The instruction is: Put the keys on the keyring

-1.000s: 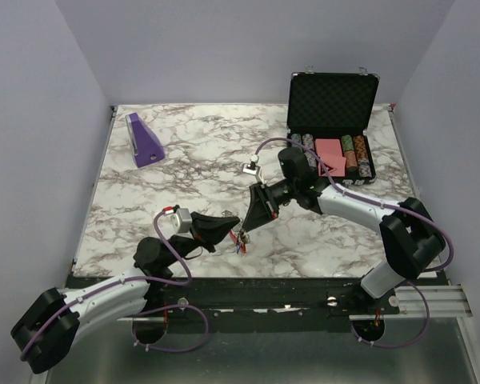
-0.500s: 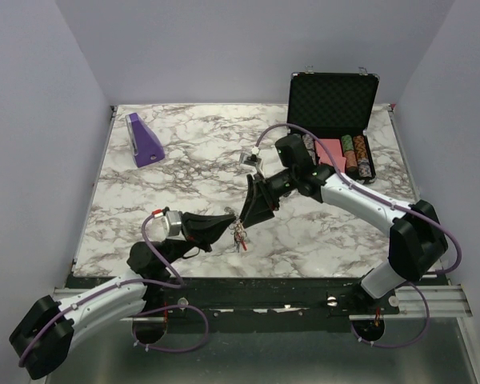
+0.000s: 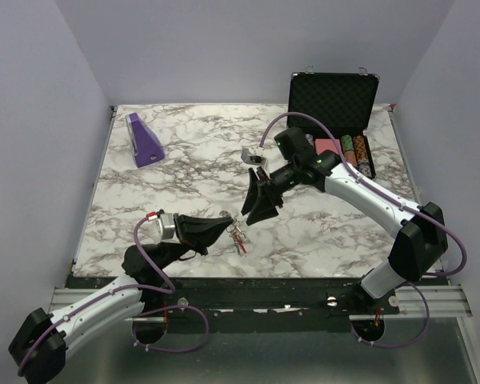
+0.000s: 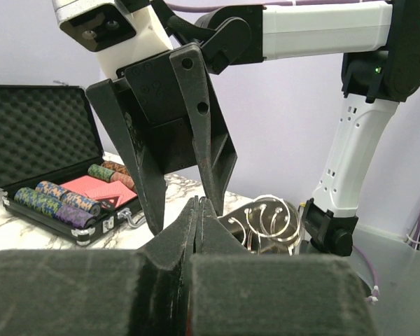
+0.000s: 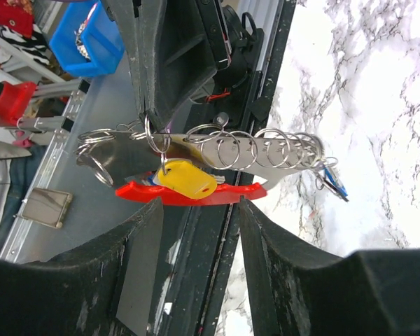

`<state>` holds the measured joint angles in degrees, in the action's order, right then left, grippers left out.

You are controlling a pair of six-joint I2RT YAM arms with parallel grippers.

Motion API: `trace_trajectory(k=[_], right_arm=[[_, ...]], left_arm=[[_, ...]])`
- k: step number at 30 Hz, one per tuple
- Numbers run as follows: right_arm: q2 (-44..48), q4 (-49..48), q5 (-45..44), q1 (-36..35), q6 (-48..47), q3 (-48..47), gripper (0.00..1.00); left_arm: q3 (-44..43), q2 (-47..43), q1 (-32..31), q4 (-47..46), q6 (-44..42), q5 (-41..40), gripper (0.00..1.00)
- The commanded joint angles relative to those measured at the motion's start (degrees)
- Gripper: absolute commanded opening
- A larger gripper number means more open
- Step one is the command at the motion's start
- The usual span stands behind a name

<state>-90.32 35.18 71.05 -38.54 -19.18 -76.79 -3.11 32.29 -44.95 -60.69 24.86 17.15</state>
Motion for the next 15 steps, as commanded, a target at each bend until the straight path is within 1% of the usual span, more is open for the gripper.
trace_trajectory(k=[1,6,7,9,14,15], right_arm=[[-0.2,0.0,-0.1,-1.4,-1.9,-2.0,0.55],[-1.0,-0.4,-2.2,-3.1,-1.7,-3.3,0.53],[-1.0,-0.5,-2.4,-3.6,-1.7,-3.4,0.51],[-1.1,-0.5,-3.0,-3.9,-1.5,-3.6,0.49],[-0.7,-1.5,-4.0,-4.4,-0.6,-3.0,0.37],[-0.6,-1.8,-4.2,-4.5,-0.4,-2.7,0.37]], left_arm=[[6.8,0.5,0.3,-1.9,0.9,0.9,0.0],[6.4,2.8,0.4,-3.2,1.2,0.4,0.0],[6.2,3.0,0.3,-3.2,1.2,0.3,0.0],[6.2,3.7,0.3,-3.5,1.2,0.2,0.0],[6.1,4.0,0.3,-3.7,1.2,-0.9,0.0],[6.3,3.7,0.3,-3.5,1.2,-1.1,0.0]])
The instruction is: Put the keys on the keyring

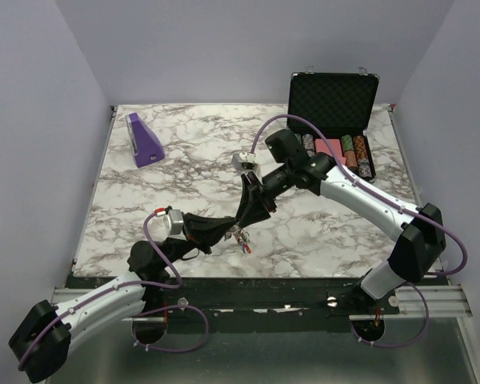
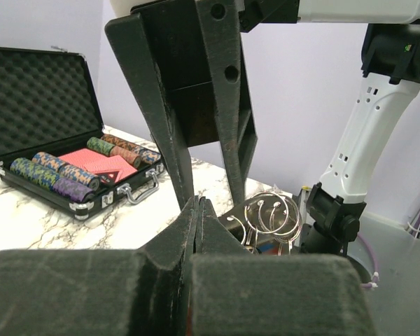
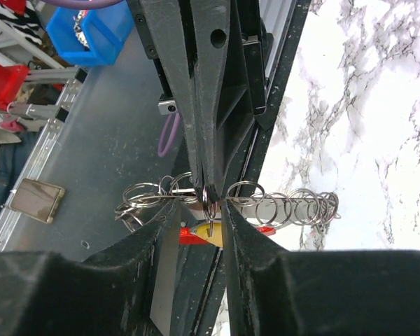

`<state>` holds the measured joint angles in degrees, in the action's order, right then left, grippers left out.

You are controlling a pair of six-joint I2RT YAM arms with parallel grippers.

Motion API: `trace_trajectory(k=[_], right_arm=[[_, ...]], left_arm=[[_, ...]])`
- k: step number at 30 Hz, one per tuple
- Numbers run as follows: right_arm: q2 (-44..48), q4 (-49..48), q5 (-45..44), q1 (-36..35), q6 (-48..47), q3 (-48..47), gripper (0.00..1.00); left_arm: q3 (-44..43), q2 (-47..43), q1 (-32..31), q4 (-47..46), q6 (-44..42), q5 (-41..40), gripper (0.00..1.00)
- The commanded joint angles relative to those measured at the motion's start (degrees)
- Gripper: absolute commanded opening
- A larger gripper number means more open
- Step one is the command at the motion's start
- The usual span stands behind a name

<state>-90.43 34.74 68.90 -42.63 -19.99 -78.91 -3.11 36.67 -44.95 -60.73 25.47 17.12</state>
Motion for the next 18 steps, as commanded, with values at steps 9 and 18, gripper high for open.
trace_trajectory(k=[9,18], right_arm=[[0.0,-2.8,-3.7,-0.4,0.8,0.6,0.34],[-0.5,-2.8,-3.4,-0.9,1.0,-0.7,0.3]], left_arm=[[6.8,-3.0,0.3,-1.7,0.5,-2.4,0.0],[6.7,-1.9,0.5,-2.4,1.1,-2.4,0.0]])
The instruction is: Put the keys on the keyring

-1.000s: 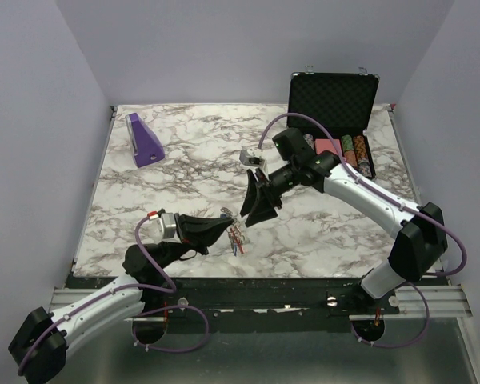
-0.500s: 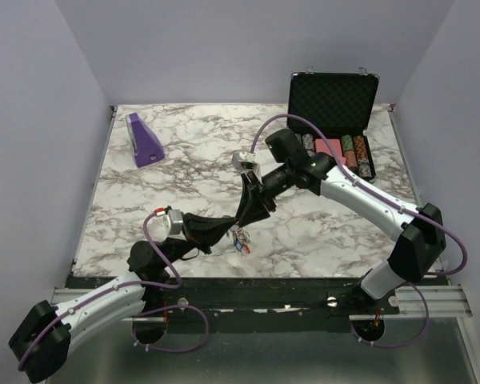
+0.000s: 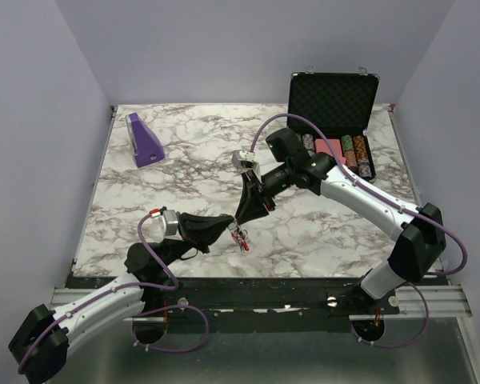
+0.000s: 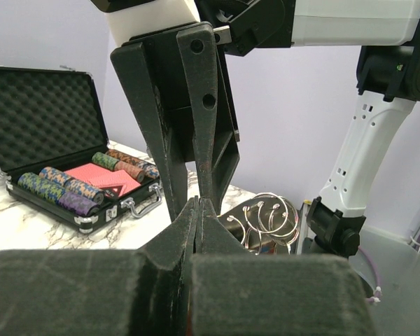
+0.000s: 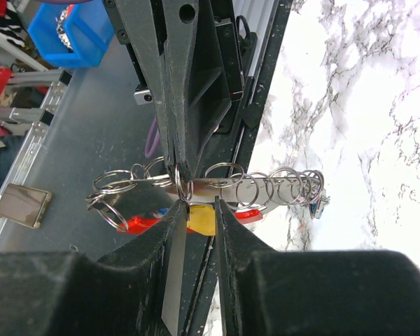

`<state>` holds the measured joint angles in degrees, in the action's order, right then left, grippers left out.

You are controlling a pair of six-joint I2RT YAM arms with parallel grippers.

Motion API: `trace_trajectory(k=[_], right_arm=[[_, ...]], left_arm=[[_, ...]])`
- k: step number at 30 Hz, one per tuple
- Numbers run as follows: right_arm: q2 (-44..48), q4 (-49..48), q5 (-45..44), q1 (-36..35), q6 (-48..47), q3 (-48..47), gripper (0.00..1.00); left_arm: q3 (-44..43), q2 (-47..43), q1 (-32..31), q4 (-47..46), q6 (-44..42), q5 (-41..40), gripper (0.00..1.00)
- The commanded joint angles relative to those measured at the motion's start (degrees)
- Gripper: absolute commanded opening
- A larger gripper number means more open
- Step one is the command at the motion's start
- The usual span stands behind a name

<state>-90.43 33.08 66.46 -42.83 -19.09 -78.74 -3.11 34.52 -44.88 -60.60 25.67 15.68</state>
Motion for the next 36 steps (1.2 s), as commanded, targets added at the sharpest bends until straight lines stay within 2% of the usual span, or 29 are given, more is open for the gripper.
trace_trajectory(k=[1,9,16,20,23,24,27,28,30,31,32,36], right_arm=[[-0.5,-1.2,-1.0,-0.7,0.1,-1.0,0.3],[-0.6,-1.4,-1.1,-1.0,0.3,-1.1,0.3],[-0.4,-1.4,-1.2,-1.4,0.0,-0.7,0.01],[-0.5,1.2,-2.4,-1.3,-2.1,-1.8,0.01],[-0.9,6.4,-3.4,-1.4,-6.6,-4.1,0.01],[-1.1,8.6,-3.9,-1.4,-8.8,-4.8,0.01],[-1.5,14.4,-6.4,-1.4,-14.6,-6.7,0.01],[-1.8,16.7,-6.9,-1.4,-16.0,-7.3,0.01],[-2.7,20.9,-7.9,-1.6,-19.2,-8.9,0.01],[-3.3,22.9,-8.5,-1.7,-20.6,-9.4,0.01],[-3.9,25.1,-9.1,-2.1,-22.0,-10.5,0.01],[-5.7,31.1,-11.0,-2.7,-25.4,-13.0,0.01]], left_arm=[[6.7,0.5,0.2,-2.5,0.9,-1.1,0.0],[6.4,1.5,0.3,-3.3,1.0,-1.1,0.0],[6.5,1.4,0.2,-3.0,1.1,-1.4,0.0],[6.3,0.7,0.2,-1.8,1.5,-1.7,0.0],[5.6,-2.0,0.2,2.7,2.1,-1.5,0.0],[4.8,-4.2,0.3,7.6,2.1,-1.4,0.06],[0.8,-12.1,0.4,24.7,0.5,-1.8,0.43],[-1.3,-15.8,0.4,30.6,-0.2,-2.4,0.51],[-4.7,-21.0,0.2,42.1,-1.3,-5.6,0.63],[-5.3,-22.6,-0.3,44.4,-0.7,-7.7,0.7],[-5.7,-23.4,-0.3,44.8,-0.4,-7.8,0.73],[-12.7,-18.9,-0.4,54.4,0.1,-8.1,0.94]])
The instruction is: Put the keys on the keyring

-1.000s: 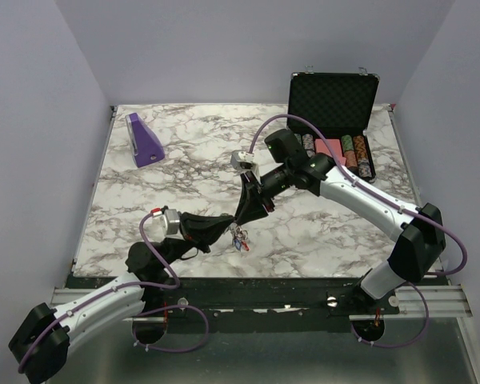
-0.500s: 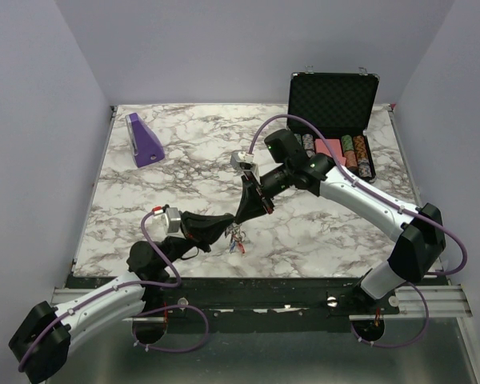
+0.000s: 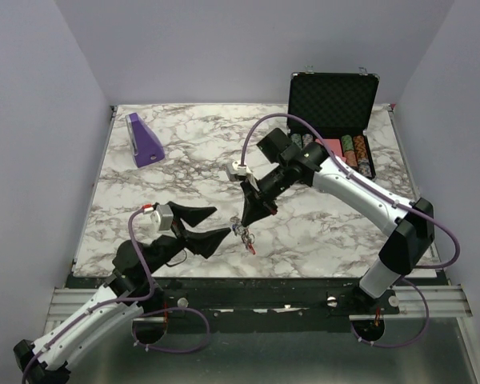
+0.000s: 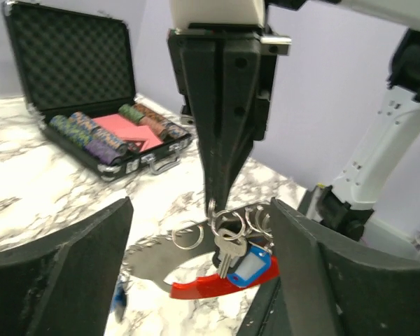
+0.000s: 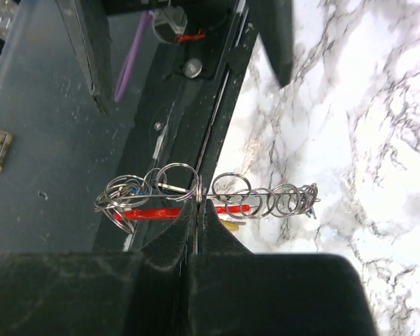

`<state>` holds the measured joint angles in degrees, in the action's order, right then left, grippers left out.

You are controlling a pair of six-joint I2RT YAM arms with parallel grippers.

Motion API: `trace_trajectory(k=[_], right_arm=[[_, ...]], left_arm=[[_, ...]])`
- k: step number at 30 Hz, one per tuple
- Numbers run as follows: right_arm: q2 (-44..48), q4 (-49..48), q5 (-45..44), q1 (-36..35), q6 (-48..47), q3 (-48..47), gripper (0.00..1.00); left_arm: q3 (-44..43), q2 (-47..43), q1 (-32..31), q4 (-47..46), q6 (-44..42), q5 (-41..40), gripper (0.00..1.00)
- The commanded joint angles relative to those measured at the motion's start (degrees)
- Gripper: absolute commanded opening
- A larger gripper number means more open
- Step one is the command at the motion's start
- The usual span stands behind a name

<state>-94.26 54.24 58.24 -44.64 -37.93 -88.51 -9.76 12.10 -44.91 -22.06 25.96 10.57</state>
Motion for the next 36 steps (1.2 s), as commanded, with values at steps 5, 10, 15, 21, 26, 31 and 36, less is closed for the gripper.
trace_trajectory(k=[5,10,15,21,26,31,36], right_arm=[[-3.9,15.4,-4.1,-1.0,-9.8,-6.4,0.01],[-6.3,20.9,-5.7,-1.0,-12.5,-10.7,0.01],[-7.8,23.5,-6.4,-1.1,-13.7,-12.6,0.01],[-8.4,24.4,-8.3,-1.1,-14.3,-12.9,0.01],[-8.4,24.6,-10.3,-1.6,-14.4,-13.2,0.01],[-8.7,24.6,-12.2,-2.9,-14.0,-14.2,0.01],[-9.3,25.4,-13.8,-3.9,-13.8,-15.2,0.01]], left_arm=[[-14.6,15.0,-0.2,21.9,-5.5,5.0,0.99],[-15.3,19.8,-0.2,18.3,-10.8,11.7,0.91],[-14.9,23.1,-0.1,13.4,-10.9,13.9,0.81],[-13.6,23.6,-0.1,9.2,-9.1,12.4,0.73],[-12.7,21.4,0.0,8.9,-9.1,10.8,0.67],[-13.9,23.9,0.1,9.7,-8.0,11.3,0.59],[-14.8,27.0,0.0,9.4,-7.6,12.6,0.55]])
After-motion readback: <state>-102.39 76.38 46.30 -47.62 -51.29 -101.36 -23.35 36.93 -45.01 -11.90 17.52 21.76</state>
